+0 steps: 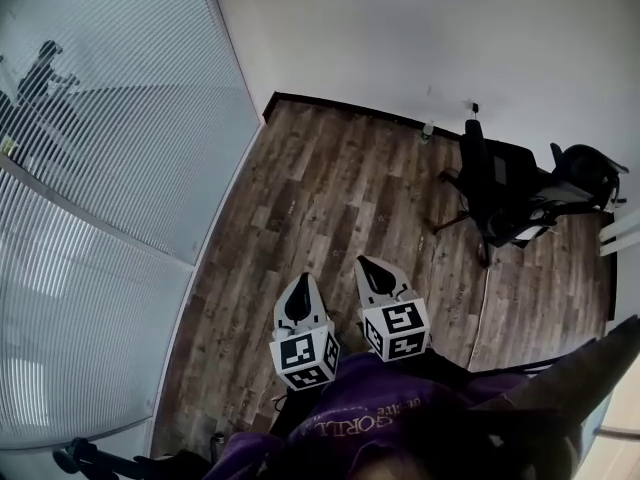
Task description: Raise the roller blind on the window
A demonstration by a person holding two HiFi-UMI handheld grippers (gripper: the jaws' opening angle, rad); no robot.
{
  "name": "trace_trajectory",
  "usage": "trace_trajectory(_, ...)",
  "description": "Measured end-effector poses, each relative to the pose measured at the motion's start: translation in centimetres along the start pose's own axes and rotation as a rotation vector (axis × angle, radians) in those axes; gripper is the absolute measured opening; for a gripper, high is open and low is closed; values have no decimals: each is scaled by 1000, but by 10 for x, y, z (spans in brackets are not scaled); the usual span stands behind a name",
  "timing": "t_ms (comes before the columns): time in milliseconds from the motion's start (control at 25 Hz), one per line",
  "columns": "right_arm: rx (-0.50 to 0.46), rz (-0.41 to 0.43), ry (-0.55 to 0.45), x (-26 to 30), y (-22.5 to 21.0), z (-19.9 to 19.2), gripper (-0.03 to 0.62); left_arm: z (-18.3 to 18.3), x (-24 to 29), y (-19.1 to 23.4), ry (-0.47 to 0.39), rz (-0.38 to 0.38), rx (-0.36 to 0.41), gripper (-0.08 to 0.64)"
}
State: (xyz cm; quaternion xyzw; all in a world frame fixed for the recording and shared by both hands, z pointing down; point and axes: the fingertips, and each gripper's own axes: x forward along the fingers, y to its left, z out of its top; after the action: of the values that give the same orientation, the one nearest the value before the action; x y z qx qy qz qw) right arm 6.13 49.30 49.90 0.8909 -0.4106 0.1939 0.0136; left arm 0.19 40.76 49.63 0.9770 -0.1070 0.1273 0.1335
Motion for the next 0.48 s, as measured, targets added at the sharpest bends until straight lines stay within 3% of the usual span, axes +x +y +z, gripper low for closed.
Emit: trace_trajectory(480, 25, -94, -7, 90, 10, 34, -3, 40, 86, 63, 18, -95, 14, 0)
